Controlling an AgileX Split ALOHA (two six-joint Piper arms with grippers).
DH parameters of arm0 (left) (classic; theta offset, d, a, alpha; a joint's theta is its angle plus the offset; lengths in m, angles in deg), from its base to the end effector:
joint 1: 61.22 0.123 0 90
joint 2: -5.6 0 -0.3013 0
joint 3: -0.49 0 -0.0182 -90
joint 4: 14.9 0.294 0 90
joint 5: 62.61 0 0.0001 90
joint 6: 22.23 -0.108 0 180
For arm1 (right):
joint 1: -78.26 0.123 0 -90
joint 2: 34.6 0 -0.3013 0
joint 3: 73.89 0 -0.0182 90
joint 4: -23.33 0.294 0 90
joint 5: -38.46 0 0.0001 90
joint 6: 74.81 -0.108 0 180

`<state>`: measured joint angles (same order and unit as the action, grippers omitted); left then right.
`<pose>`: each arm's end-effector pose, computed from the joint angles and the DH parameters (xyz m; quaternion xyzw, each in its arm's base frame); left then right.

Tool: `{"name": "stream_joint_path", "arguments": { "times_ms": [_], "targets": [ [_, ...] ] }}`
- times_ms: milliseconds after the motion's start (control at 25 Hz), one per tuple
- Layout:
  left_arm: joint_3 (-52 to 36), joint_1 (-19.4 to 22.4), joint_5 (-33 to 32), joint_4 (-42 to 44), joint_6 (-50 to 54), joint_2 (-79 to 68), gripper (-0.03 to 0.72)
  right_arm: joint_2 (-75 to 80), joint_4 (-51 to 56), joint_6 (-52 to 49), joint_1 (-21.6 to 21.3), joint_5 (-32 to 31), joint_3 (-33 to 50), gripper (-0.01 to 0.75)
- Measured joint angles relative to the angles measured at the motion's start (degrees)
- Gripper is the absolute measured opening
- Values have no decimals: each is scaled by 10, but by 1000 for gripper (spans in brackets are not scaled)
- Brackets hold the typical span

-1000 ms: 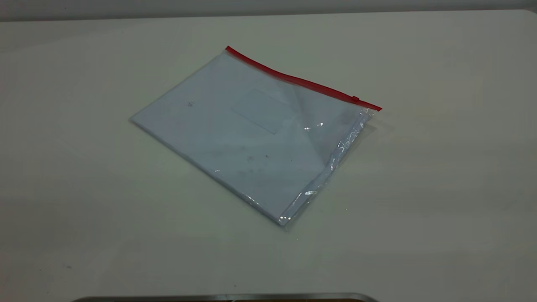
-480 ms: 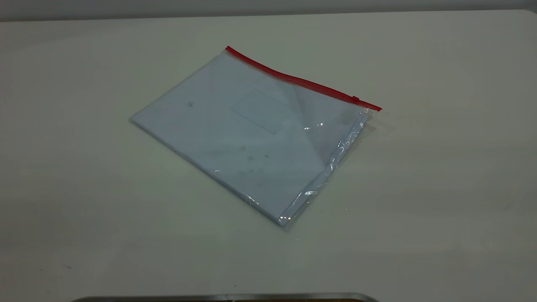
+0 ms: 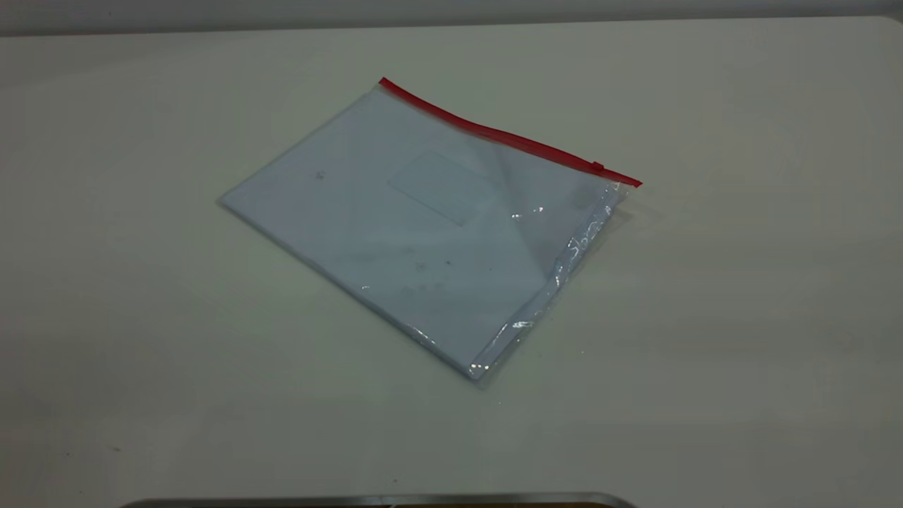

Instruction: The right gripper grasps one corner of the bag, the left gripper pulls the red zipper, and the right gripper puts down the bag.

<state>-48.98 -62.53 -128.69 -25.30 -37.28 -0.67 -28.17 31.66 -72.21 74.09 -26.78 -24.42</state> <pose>0.0236 -0.0184 0.2808 0.1319 0.8602 -0.0317 0.4915 0.0266 0.0123 0.2816 0.0060 0.8687 0.0433 0.4935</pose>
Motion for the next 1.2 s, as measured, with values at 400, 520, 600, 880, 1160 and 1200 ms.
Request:
{"name": "stream_joint_path", "arguments": {
  "times_ms": [400,520,600,880,1160,1200],
  "targets": [
    [0,0,4,-12,8,0,376,0,-2,0,0,11,6,427],
    [7,0,30,-13,84,-3,376,1,15,0,0,13,6,423],
    [19,0,53,-8,141,-24,376,19,44,1,0,22,5,423],
    [48,0,183,-4,119,-237,404,244,125,132,0,159,5,463],
    [121,0,330,-34,24,-533,531,538,296,328,0,313,5,517],
    [137,0,340,-42,11,-567,537,581,340,380,0,324,5,518]
  ]
}}
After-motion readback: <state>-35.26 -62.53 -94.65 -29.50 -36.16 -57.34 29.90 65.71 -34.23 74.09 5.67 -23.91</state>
